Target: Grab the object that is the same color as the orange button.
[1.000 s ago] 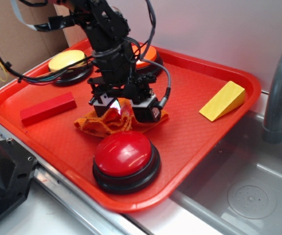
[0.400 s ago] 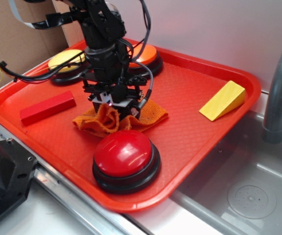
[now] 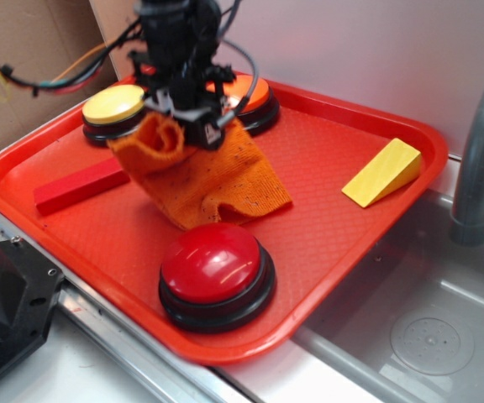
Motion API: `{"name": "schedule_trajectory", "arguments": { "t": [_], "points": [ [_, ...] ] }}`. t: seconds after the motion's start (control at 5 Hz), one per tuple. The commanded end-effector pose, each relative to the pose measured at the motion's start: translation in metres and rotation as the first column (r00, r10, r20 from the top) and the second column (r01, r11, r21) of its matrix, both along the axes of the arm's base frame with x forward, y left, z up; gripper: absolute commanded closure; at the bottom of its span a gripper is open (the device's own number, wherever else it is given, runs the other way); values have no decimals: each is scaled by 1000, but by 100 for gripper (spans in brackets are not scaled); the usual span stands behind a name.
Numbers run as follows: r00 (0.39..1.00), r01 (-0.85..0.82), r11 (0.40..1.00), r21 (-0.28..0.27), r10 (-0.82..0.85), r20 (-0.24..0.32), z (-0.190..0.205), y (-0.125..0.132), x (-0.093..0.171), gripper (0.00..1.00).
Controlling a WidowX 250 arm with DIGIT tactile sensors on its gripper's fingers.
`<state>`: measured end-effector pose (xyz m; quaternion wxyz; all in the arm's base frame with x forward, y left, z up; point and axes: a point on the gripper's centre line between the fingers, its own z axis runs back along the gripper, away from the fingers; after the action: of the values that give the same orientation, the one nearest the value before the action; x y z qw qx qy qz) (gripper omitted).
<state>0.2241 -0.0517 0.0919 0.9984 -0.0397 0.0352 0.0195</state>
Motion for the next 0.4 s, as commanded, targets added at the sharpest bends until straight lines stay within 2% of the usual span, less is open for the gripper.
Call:
{"name": "schedule_trajectory", "arguments": {
  "t": [0.0,0.2],
  "points": [
    [975,213,976,47,-216,58,83,2,10,100],
    [966,232,967,102,-242,95,119,5,-8,100]
  ]
}}
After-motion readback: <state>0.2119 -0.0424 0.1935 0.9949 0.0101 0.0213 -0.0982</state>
